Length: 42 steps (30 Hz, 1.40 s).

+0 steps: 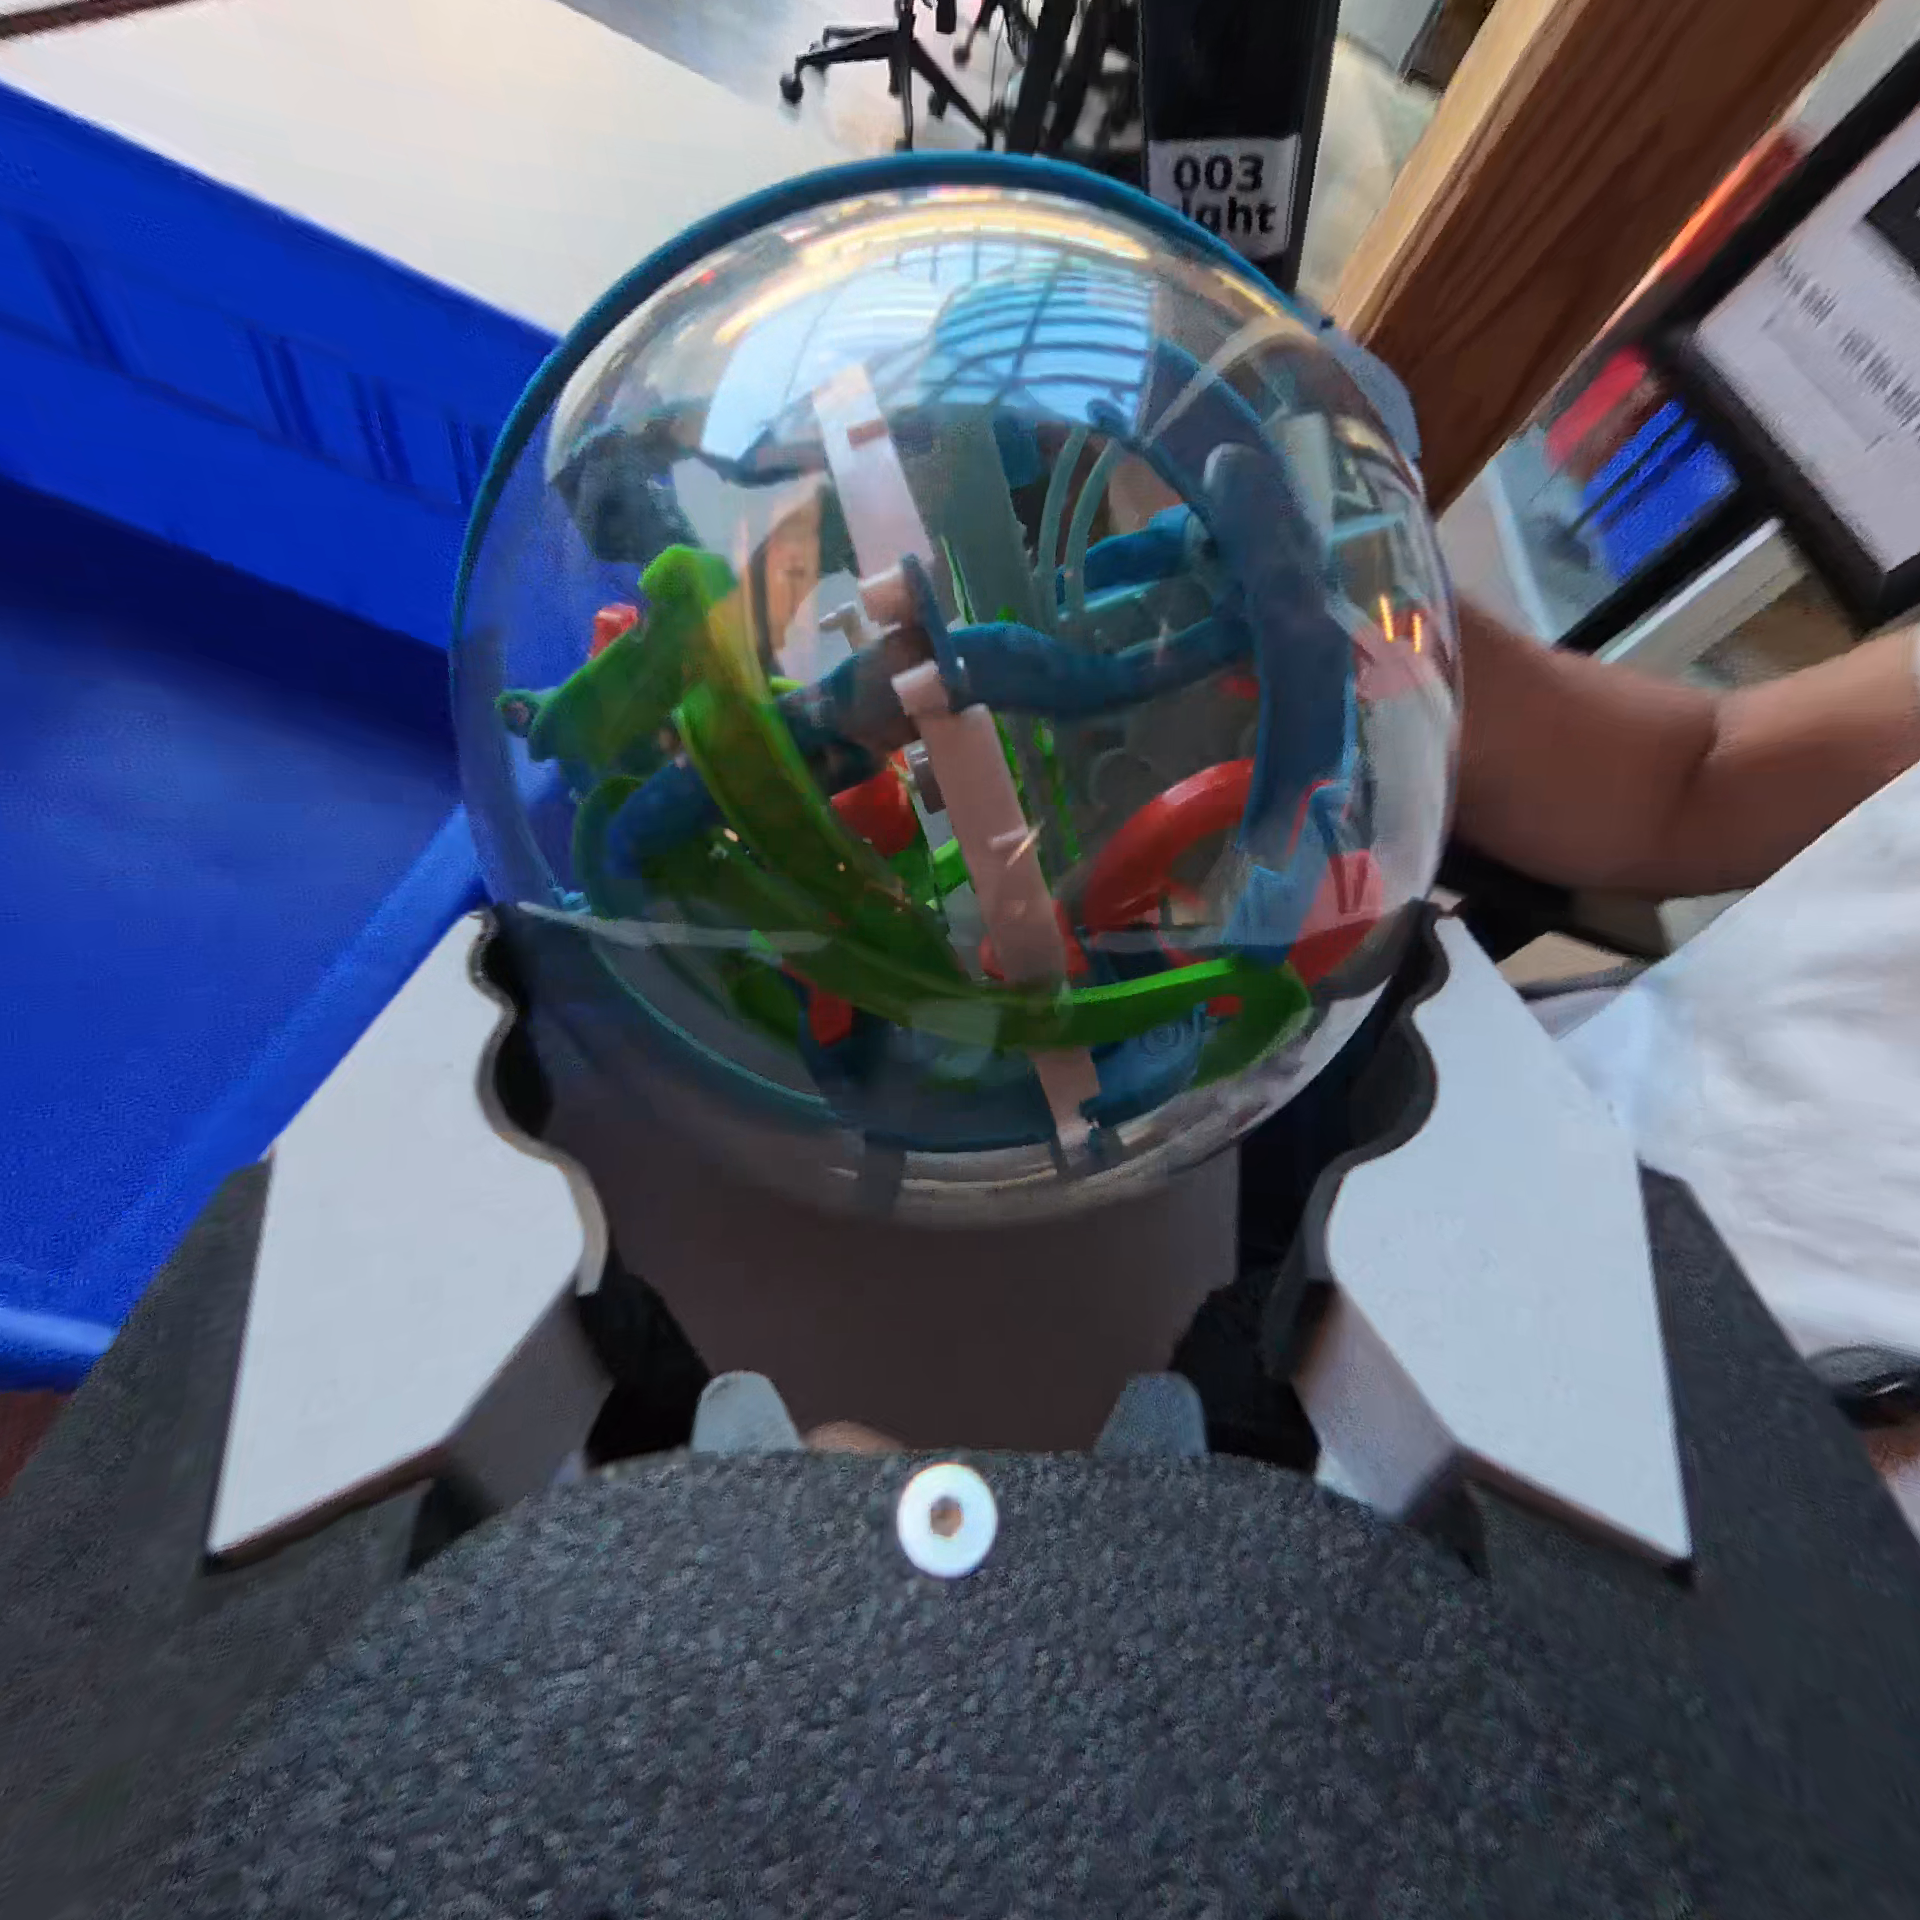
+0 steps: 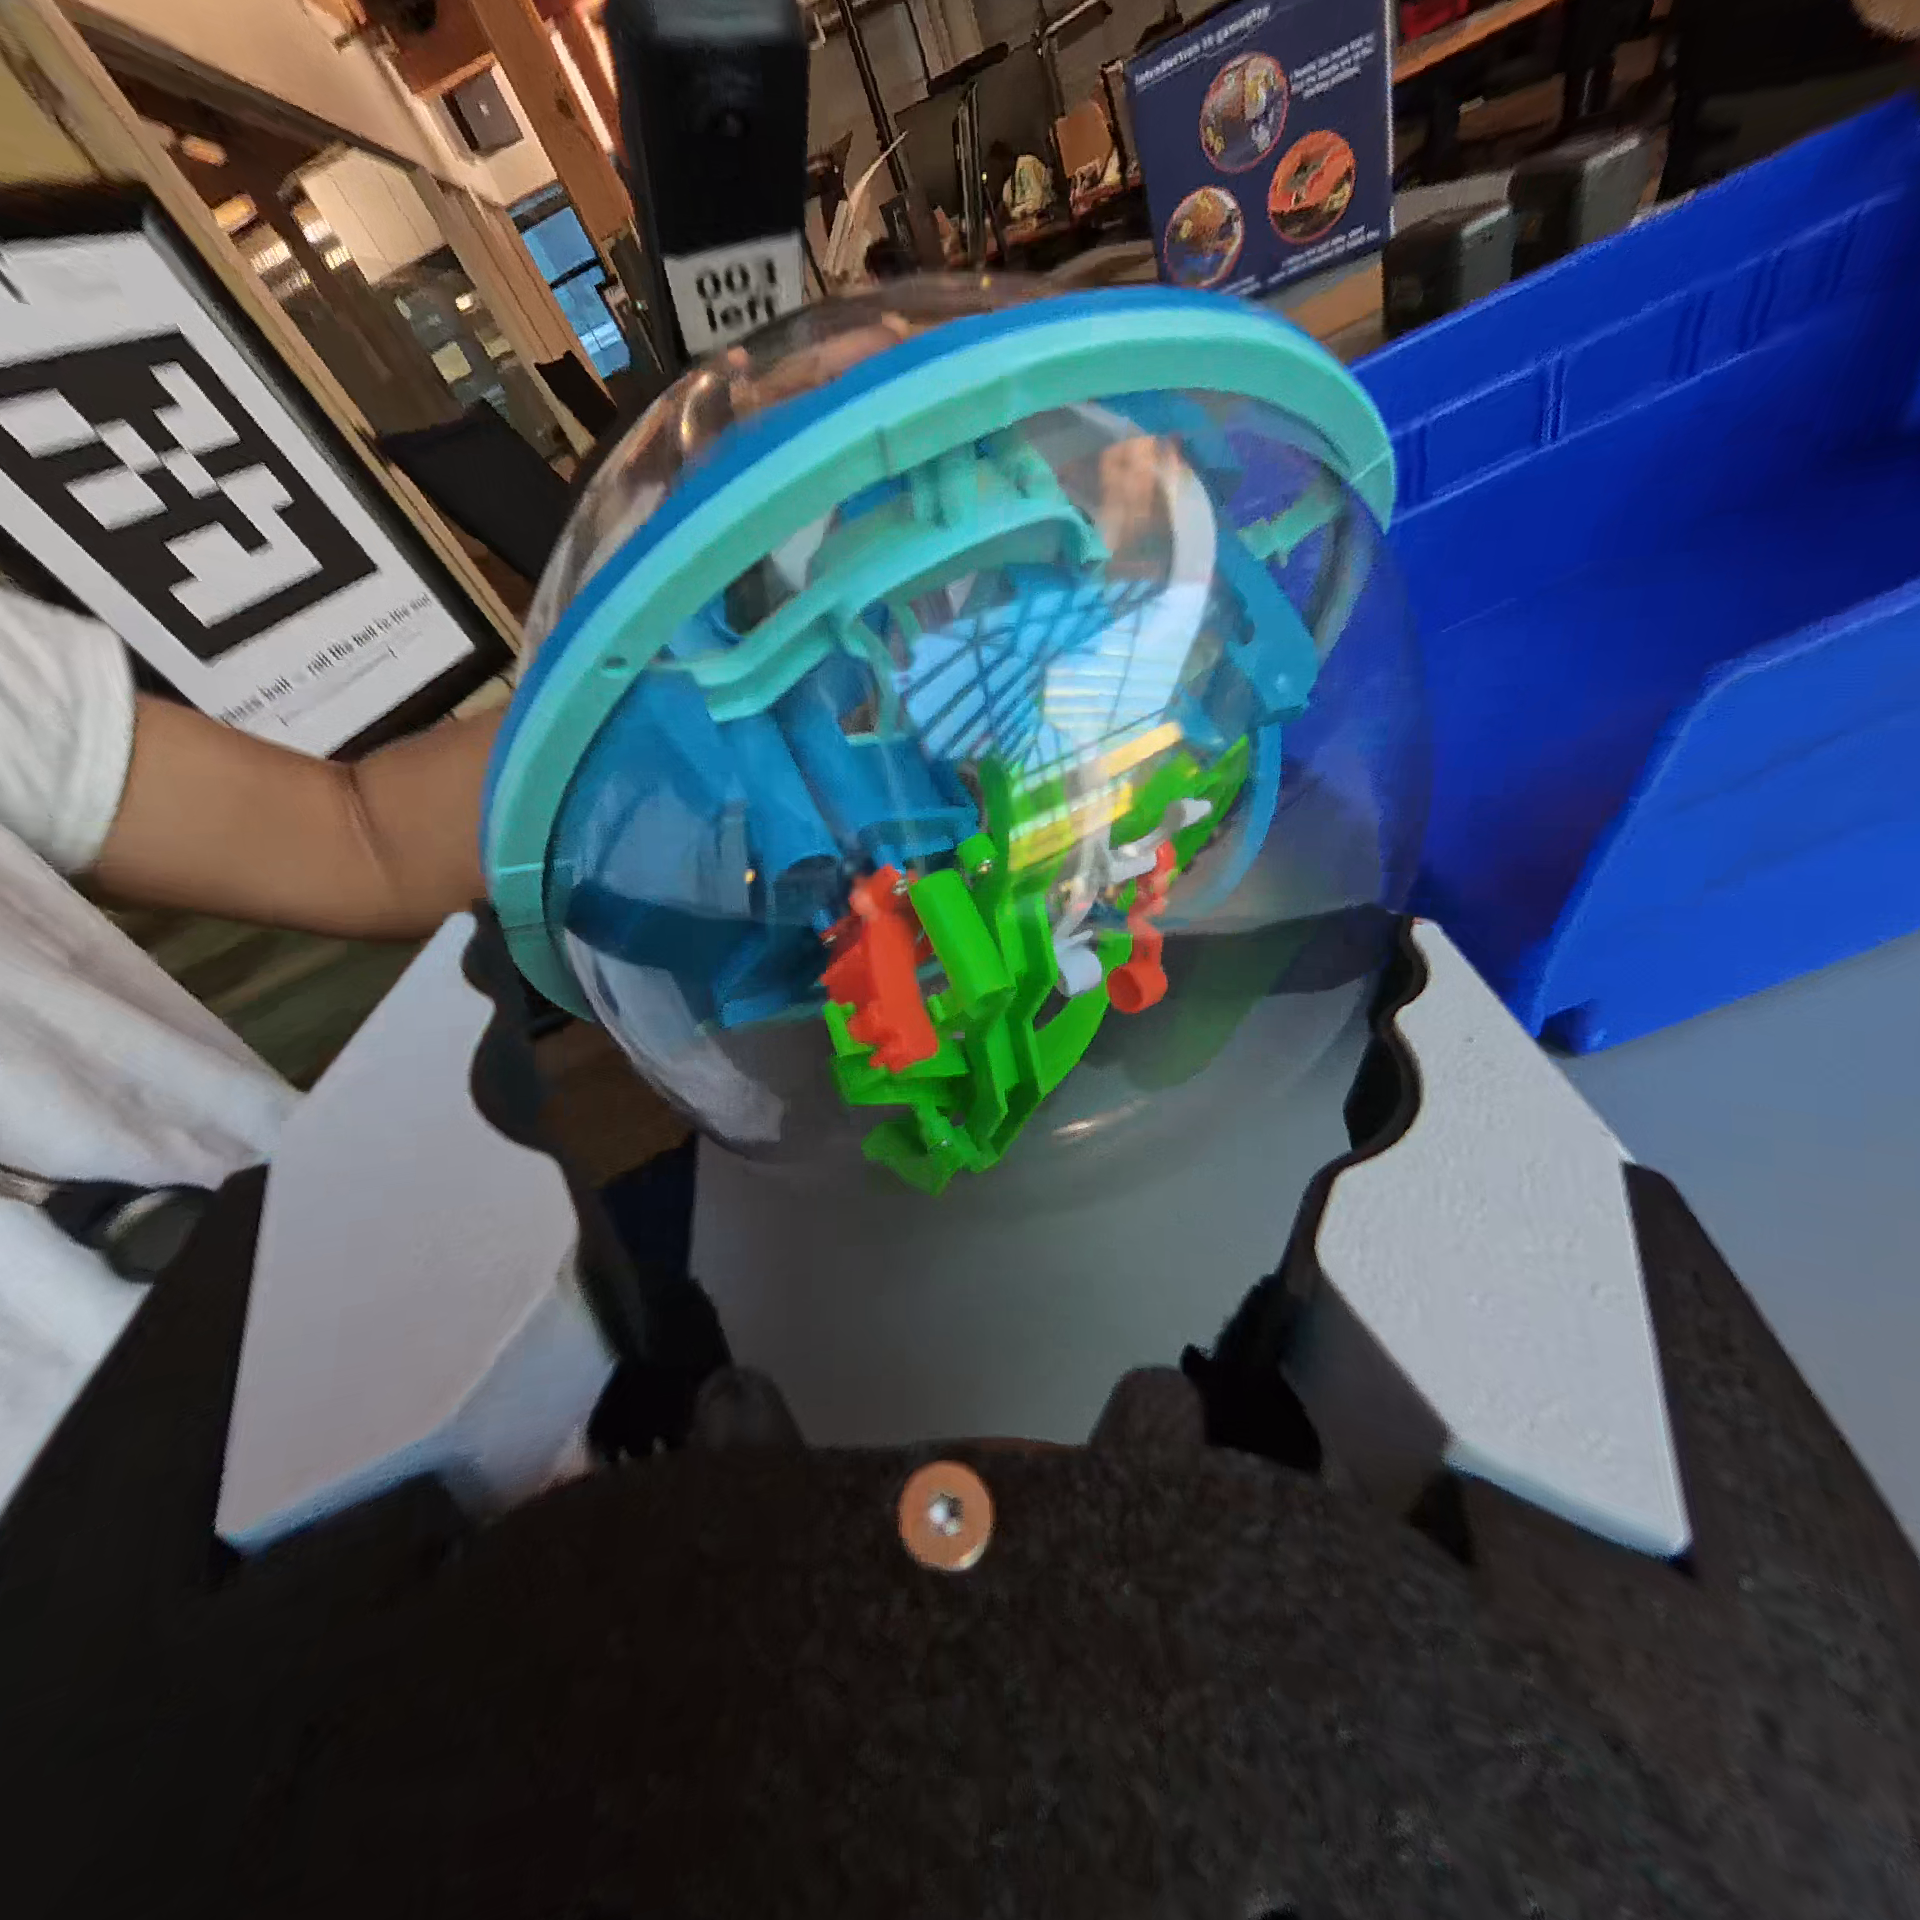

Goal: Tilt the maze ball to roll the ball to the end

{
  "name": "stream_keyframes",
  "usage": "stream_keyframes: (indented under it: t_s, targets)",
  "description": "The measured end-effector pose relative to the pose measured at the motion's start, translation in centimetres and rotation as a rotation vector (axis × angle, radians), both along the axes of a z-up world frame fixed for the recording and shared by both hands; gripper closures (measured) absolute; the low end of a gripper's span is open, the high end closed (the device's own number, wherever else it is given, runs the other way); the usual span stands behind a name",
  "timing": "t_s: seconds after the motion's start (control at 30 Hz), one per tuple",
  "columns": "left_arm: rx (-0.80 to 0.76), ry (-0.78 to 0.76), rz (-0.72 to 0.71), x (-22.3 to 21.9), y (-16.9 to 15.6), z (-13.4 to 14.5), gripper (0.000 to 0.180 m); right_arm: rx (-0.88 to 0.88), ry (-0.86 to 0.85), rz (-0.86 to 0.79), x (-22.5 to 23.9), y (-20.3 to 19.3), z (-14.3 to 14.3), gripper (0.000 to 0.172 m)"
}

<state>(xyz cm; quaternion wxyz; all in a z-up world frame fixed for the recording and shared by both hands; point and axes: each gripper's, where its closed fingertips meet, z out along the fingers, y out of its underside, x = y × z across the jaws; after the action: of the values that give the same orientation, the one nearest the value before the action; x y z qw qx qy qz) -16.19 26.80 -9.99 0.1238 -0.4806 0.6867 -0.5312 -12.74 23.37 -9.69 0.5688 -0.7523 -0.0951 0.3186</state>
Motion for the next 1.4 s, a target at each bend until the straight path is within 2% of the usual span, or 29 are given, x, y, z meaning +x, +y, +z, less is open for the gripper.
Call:
stream_keyframes:
  t_s: [0.07, 0.2, 0.37, 0.43, 0.53, 0.6, 0.67, 0.73, 0.83, 0.9, 1.0, 1.07, 1.1, 1.23, 1.3, 1.4]
  targets:
    - [-0.160, 0.037, 0.034, -0.4, -1.3, -0.1, 0.024, -0.035, 0.101, -0.021, 0.3, -0.5, 1.3, 0.017]
    - [-0.400, 0.137, 0.040, -1.5, -4.5, -1.1, 0.025, -0.105, 0.164, -0.063, 0.4, -1.4, 3.2, 0.017]
    - [-0.490, 0.147, 0.078, -1.5, -4.4, -1.0, 0.026, -0.189, 0.210, -0.074, 0.5, -1.2, 3.2, 0.017]
    - [-0.442, 0.101, 0.094, -1.7, -2.9, -0.7, 0.032, -0.257, 0.237, -0.066, 0.6, -0.7, 2.9, 0.017]
    - [-0.215, -0.029, 0.152, -1.9, 0.1, 0.4, 0.036, -0.354, 0.287, -0.058, 0.9, 0.5, 2.4, 0.017]
    - [-0.095, -0.068, 0.127, -1.9, 0.5, 0.7, 0.032, -0.369, 0.297, -0.057, 0.9, 1.6, 2.4, 0.017]
    - [0.038, -0.064, 0.143, -1.5, 0.7, -0.2, 0.029, -0.364, 0.283, -0.058, 0.4, 2.6, 2.5, 0.017]
    - [0.090, -0.069, 0.149, -1.5, 0.8, -0.7, 0.028, -0.318, 0.212, -0.049, 0.2, 2.9, 2.8, 0.017]
    - [-0.013, -0.046, 0.158, -1.8, 0.8, -0.8, 0.028, -0.153, 0.084, 0.006, 0.3, 2.1, 2.8, 0.027]
    - [-0.116, -0.039, 0.166, -1.8, 0.8, -0.6, 0.028, -0.037, 0.054, -0.006, 1.2, 0.8, 2.3, 0.027]
    - [-0.245, -0.028, 0.161, -1.9, 0.2, -0.6, 0.030, -0.033, -0.001, -0.020, 1.7, -0.1, -0.4, 0.024]
    - [-0.325, -0.003, 0.129, -1.9, -1.1, -0.7, 0.029, 0.024, 0.047, 0.056, -0.4, -0.3, 0.1, 0.026]
    - [-0.347, 0.013, 0.112, -2.0, -1.7, -0.8, 0.029, 0.033, 0.059, 0.050, -0.9, -0.2, 0.4, 0.017]
    - [-0.401, 0.103, 0.029, -2.8, -3.6, -2.4, 0.031, 0.051, 0.101, 0.020, -0.8, -1.0, 1.3, 0.017]
    - [-0.396, 0.092, 0.030, -2.9, -3.1, -2.6, 0.037, 0.045, 0.099, -0.015, -0.6, -1.0, 1.4, 0.018]
    - [-0.243, 0.009, 0.080, -3.0, -0.9, -2.0, 0.045, 0.022, 0.122, -0.042, 0.1, -0.8, 1.6, 0.024]
